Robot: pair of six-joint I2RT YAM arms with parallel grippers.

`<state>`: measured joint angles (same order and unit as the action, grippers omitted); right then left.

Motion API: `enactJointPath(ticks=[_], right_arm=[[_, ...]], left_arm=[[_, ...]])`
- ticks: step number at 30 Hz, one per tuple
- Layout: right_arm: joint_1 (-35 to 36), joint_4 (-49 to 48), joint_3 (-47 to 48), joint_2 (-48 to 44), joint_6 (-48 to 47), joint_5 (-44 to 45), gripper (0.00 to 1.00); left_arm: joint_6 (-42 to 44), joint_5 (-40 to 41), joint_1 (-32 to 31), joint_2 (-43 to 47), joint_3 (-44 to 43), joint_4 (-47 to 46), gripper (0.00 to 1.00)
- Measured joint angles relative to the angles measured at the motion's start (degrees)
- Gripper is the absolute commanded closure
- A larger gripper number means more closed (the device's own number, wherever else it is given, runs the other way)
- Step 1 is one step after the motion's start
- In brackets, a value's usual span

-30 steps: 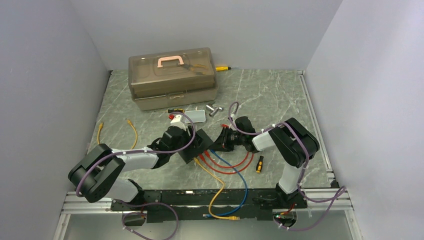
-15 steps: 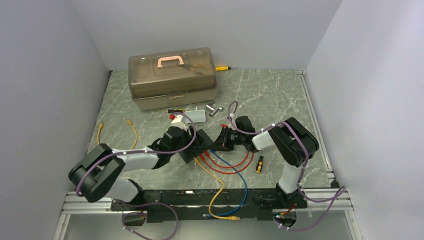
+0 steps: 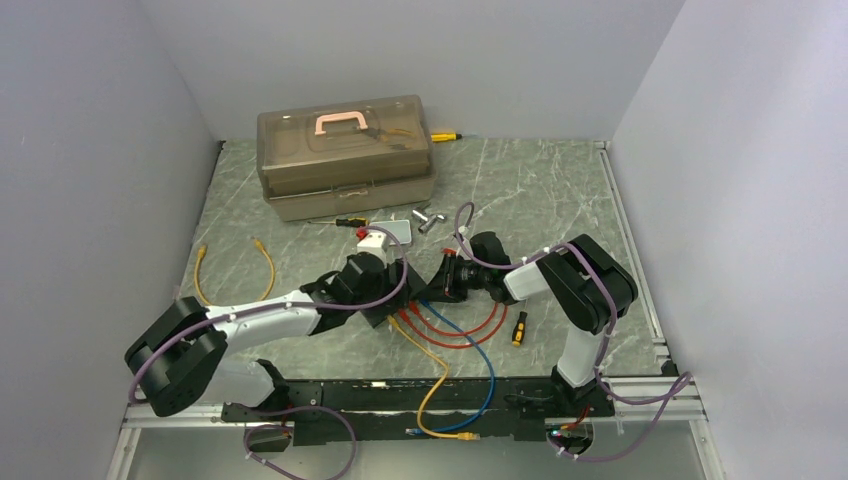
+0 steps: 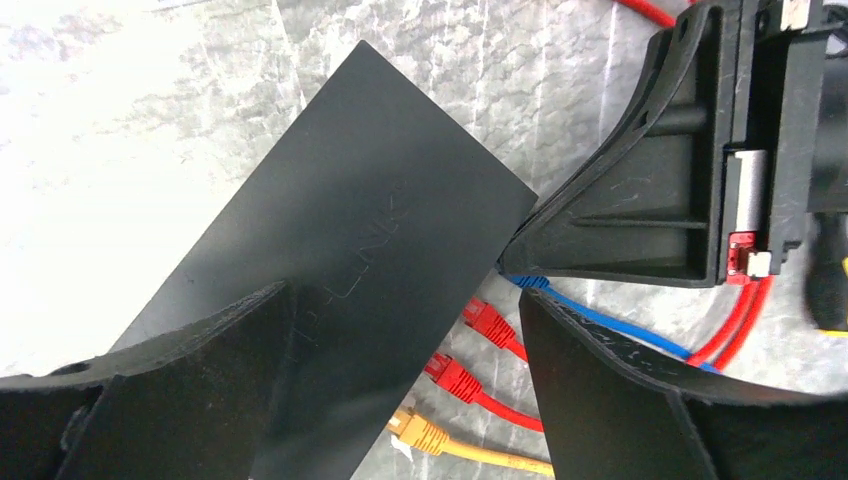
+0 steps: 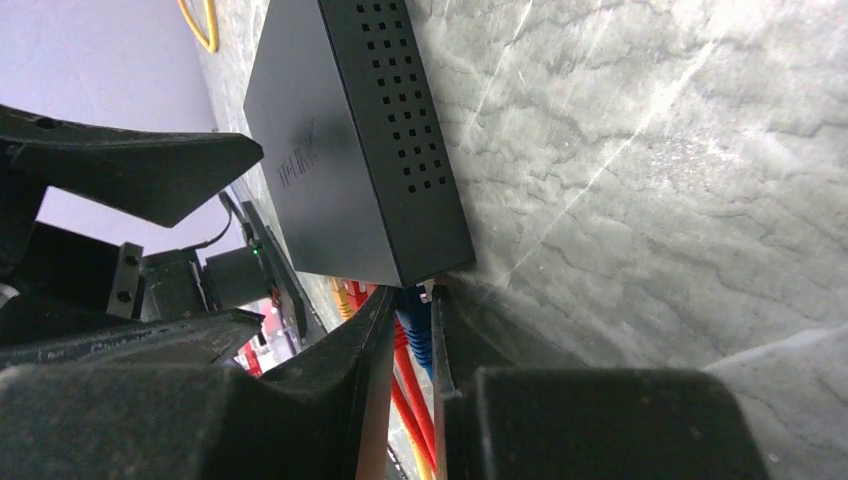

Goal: Pull the plug from the switch port
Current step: Pull the connector from the switch port.

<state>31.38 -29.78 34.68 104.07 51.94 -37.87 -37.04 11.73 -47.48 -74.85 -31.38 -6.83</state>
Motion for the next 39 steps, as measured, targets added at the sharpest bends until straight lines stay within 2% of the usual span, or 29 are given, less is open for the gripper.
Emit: enactJointPath(ticks=[6,11,16,39], right_arm=[[0.0,-0.1,0.0,0.0,-0.5,-0.1,1.0],[0.0,-0.1,0.0,0.0,-0.8,-0.2,1.0],[0.0,-0.1,0.0,0.0,-1.0,-0.2,1.0],[0.0,0.3,0.3,0.0,-3.9,-0.7,1.0]], left_arm=[[5.0,6.3,-4.3,-4.3,-7.1,8.9,0.01],[9.0,11.3,-7.9,-10.7,-13.8,15.2,0.01],[10.7,14.1,-9.6,-13.7,-16.2,18.3,0.01],[10.4,18.4,-10.1,-17.0,-17.7,19.7,0.04]])
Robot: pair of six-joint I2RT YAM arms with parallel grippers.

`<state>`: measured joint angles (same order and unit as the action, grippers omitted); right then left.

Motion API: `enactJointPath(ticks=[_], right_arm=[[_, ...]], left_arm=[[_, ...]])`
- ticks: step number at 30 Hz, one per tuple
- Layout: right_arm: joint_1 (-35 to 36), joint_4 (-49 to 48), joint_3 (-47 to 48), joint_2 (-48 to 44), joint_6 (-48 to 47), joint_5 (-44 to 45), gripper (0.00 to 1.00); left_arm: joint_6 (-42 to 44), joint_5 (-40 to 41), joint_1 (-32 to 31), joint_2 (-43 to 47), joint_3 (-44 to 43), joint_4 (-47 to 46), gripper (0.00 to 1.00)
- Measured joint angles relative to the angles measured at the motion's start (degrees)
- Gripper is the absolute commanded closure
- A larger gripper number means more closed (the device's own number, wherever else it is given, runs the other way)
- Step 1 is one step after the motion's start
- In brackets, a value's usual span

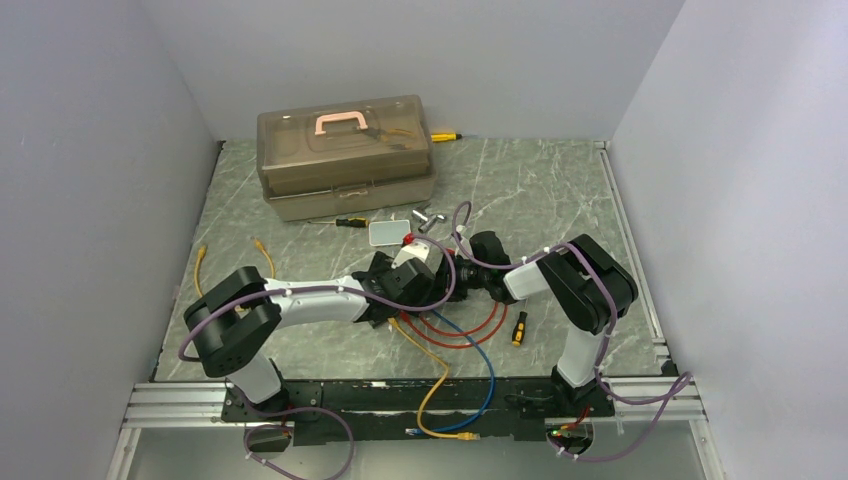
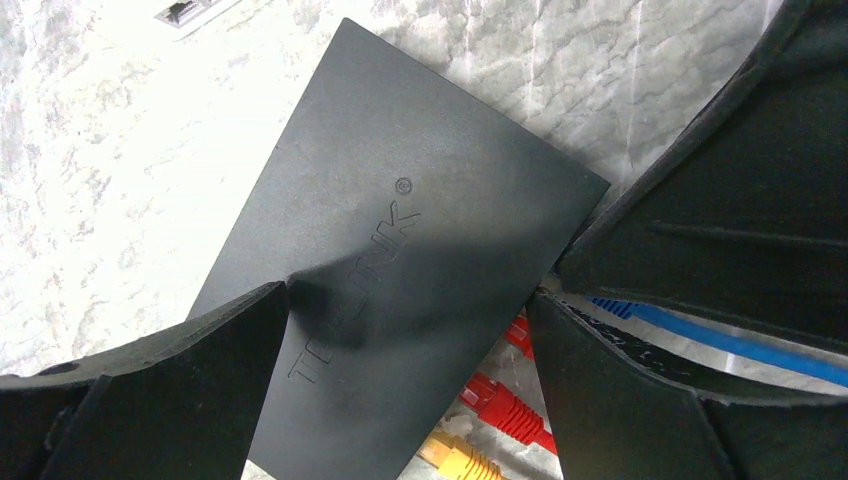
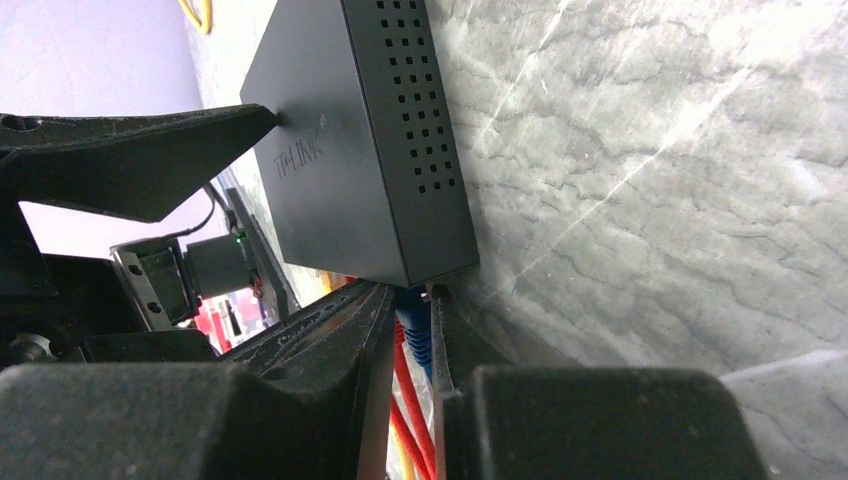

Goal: Pull the plug from the switch port
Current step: Pull the connector from the switch port.

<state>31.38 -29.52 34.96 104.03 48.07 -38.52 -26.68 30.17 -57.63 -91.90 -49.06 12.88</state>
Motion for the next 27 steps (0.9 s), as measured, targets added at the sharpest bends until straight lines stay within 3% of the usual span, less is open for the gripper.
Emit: enactJointPath(ticks=[25,27], right_arm=[[0.3,3.8,-2.0,-3.5,-2.4,0.7,1.0],[0.3,5.2,-2.2,-4.6,-2.9,1.5,0.91]], left_arm=[[-0.5,0.9,-0.2,-1.0,-0.6,0.0,0.02],[-0.5,0.8,-0.2,-0.9,-0.6,0.0,0.01]])
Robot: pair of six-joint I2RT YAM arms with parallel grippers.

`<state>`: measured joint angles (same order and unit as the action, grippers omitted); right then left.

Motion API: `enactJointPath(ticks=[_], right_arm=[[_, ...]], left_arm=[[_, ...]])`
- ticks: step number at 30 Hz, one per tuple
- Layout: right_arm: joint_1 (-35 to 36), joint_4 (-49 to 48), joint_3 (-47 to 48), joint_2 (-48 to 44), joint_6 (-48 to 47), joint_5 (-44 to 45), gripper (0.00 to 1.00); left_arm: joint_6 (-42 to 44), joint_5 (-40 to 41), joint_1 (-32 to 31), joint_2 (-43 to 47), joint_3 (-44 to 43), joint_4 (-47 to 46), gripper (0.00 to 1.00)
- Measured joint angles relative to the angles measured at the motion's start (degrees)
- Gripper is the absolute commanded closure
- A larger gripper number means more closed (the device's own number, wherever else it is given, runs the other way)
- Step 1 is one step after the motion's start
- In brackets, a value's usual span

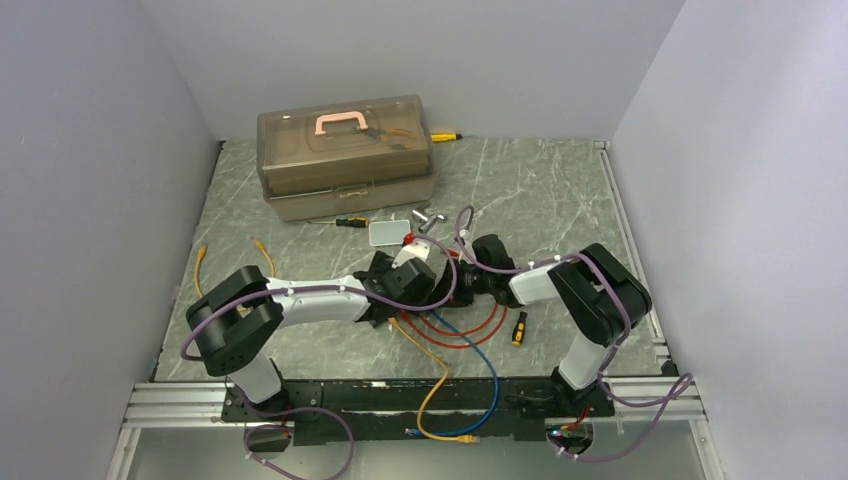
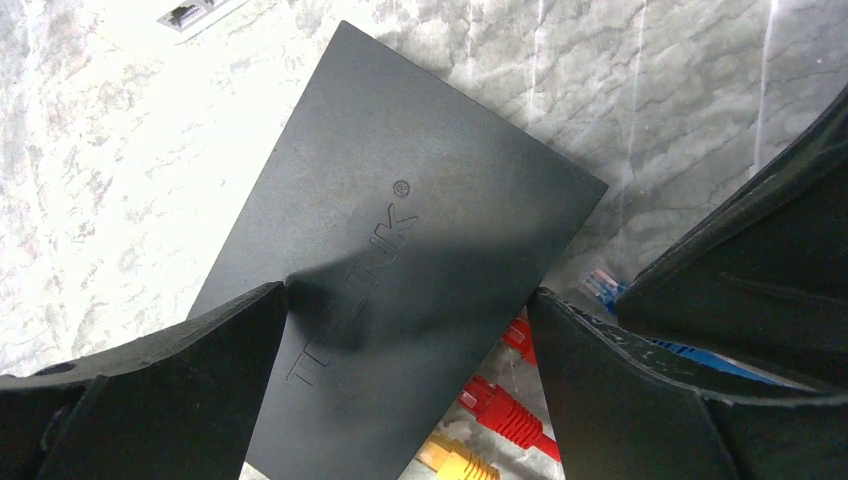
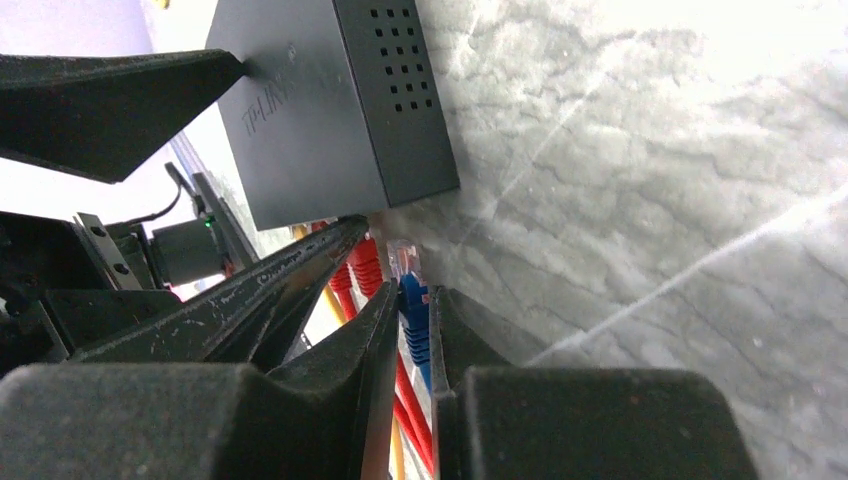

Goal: Pull the plug from the switch port
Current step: Pull the connector from the switch port, then pick up the connector from the center of the board.

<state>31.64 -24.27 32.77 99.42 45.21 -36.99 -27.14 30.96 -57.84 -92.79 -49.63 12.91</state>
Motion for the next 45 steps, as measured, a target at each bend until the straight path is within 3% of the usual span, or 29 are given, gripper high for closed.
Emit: enactJointPath(ticks=[2,5,10,14,26,37,40,45], right_arm=[[0.0,2.0,-0.2,-1.5,-0.6,1.2,0.75],[0.0,5.5,-0.2,-4.0,-1.6,3.2,0.58],[0.0,11.3,-0.1,-9.3,-4.3,7.0,0.47],[0.8,16.0,0.0,-12.8,-7.6,10.8,0.44],[13.6,26.6,3.9,-15.0,-16.5,28.1,0.52],[19.7,29.7,8.6,-11.2,-19.2,41.6,0.6],[21.1,30.4,9.2,-10.6,-19.4,44.6,0.67],[22.4,31.5,9.5,-10.2,-19.6,49.0,0.96]], left_arm=[[0.0,-0.4,0.0,0.3,0.1,0.0,0.01],[-0.1,-1.7,0.1,2.0,0.8,-0.1,0.01],[-0.2,-3.9,0.1,6.5,1.2,0.0,0.01],[-1.1,-4.8,0.1,10.6,1.7,0.1,0.01],[-11.5,-0.9,0.1,33.6,16.7,0.6,0.01],[-18.8,2.5,0.1,42.0,23.1,2.0,0.01],[-19.3,2.9,0.1,42.4,23.1,2.0,0.01],[-19.8,3.0,0.1,42.4,23.2,2.0,0.01]])
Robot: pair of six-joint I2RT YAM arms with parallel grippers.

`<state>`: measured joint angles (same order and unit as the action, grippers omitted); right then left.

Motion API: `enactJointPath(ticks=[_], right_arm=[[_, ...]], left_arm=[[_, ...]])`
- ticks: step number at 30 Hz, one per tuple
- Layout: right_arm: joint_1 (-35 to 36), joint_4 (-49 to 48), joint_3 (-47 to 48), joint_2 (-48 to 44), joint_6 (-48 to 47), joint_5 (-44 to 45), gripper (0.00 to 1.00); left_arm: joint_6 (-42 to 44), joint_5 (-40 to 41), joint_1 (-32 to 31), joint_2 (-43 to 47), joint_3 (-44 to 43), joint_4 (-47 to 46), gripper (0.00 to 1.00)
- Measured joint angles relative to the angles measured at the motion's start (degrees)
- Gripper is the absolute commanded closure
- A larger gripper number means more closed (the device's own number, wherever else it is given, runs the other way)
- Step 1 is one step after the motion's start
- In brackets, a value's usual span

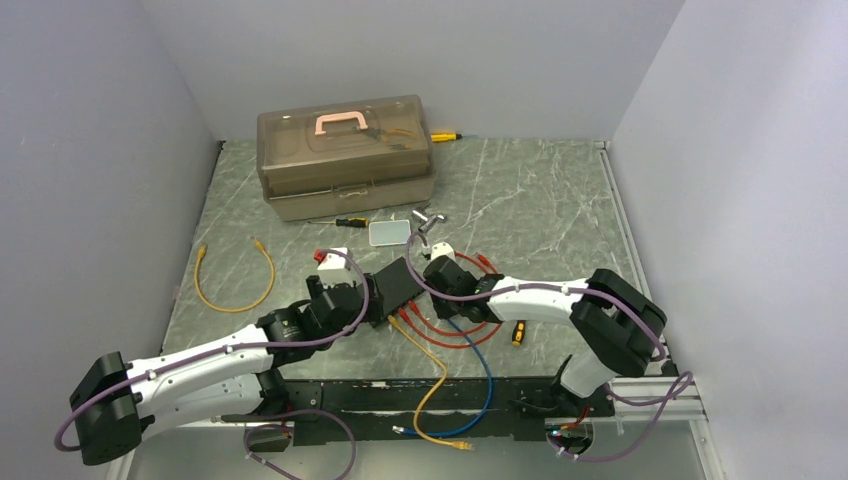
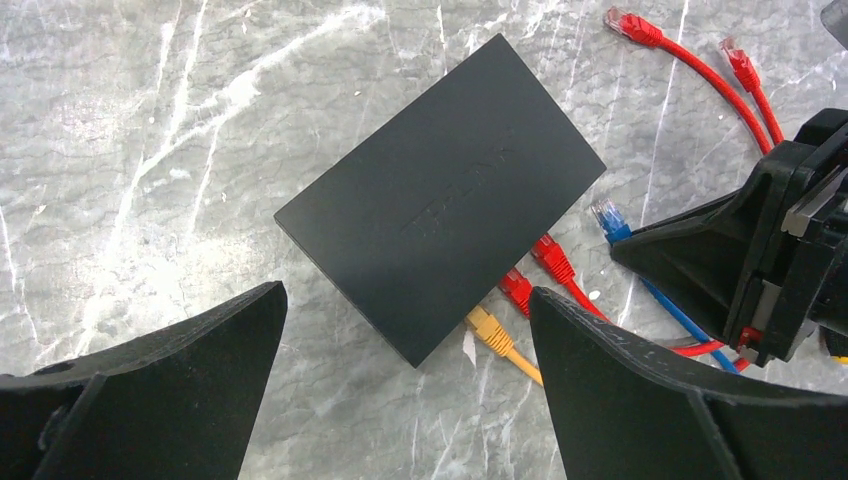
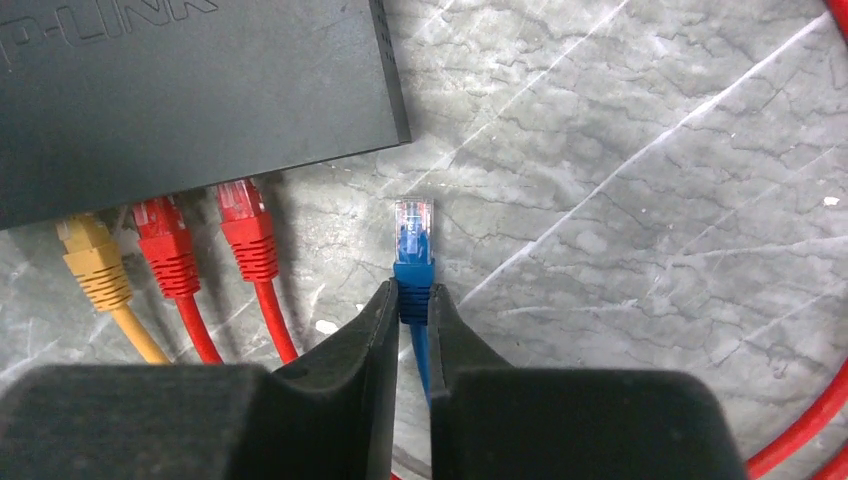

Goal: Pull the plug from the switch port
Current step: Pick up the connector from the center of the board.

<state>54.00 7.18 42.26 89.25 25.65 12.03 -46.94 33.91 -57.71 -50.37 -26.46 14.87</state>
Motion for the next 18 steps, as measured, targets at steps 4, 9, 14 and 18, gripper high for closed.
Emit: enactJointPath(ticks=[4,9,14,18], right_arm=[[0.4,0.6,0.2,0.0,0.5,1.6,1.0],[0.2,5.5,1.3,-0.9,0.4,5.4,1.0],[-0.8,12.0,4.7,-5.3,-0.9,12.2,1.0],[-1.7,12.9,8.5,-11.6,-2.8,16.7,1.0]], left_arm=[[-0.4,0.0,0.0,0.5,0.0,0.0,0.0],[0.8,-0.3,0.0,1.8,0.0,-1.2,0.01],[3.3,-1.9,0.0,2.3,0.0,-5.4,0.01],[5.7,-4.7,0.0,2.4,0.1,-9.7,0.01]])
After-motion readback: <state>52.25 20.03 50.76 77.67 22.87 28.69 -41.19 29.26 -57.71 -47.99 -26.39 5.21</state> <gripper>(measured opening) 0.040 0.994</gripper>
